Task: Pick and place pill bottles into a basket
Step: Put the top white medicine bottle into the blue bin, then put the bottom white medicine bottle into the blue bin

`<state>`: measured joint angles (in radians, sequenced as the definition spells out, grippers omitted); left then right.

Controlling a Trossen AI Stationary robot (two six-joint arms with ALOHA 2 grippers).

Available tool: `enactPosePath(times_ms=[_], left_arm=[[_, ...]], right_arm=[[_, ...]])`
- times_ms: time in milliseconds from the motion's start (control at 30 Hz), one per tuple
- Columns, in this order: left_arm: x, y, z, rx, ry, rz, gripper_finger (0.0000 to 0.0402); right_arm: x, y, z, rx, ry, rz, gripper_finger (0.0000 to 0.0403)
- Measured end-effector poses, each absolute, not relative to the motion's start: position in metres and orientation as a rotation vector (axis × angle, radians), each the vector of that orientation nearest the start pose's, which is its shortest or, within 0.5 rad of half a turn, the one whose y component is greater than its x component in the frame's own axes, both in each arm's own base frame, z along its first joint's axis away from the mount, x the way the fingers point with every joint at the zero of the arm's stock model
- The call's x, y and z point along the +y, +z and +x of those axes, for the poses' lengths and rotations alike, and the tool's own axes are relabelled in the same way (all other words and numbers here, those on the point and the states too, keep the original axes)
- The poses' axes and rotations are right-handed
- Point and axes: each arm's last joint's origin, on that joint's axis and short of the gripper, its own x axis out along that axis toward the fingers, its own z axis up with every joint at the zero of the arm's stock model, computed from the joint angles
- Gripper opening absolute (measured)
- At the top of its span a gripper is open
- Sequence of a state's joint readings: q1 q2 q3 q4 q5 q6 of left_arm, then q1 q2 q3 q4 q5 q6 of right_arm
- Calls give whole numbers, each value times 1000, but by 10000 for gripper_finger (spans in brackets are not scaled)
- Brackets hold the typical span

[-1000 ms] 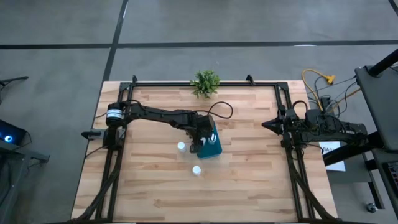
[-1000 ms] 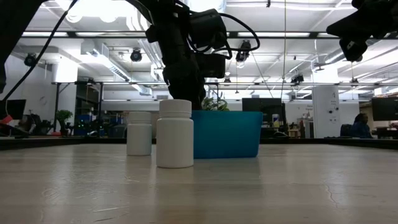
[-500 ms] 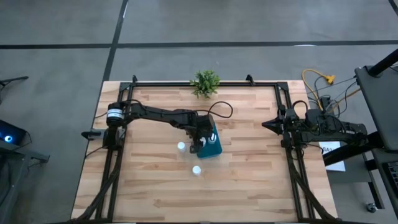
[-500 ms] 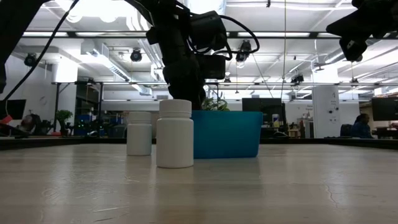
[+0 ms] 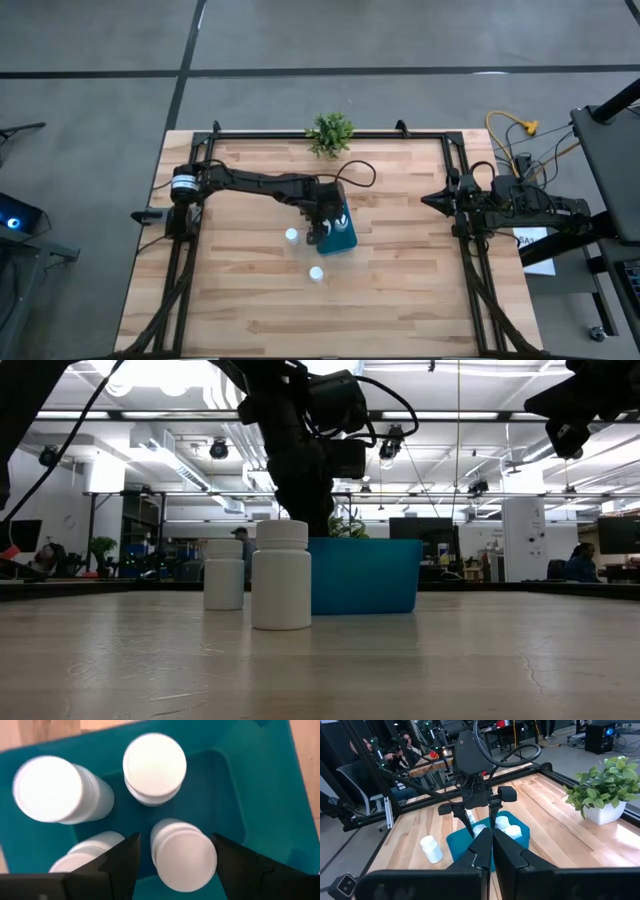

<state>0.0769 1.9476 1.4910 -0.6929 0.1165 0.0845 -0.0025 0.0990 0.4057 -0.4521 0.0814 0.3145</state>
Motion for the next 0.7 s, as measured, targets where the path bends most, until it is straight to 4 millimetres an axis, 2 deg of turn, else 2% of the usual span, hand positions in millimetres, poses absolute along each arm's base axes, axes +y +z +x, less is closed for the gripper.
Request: enactPosePath(times_ms=[367, 700], left_arm=[[27, 219, 394, 1158, -83, -36, 219], [31, 265, 378, 1023, -22, 11, 219]], right_arm=[[-3, 248, 68, 115, -109, 308, 8], [-3, 249, 69, 109, -129, 311, 8]])
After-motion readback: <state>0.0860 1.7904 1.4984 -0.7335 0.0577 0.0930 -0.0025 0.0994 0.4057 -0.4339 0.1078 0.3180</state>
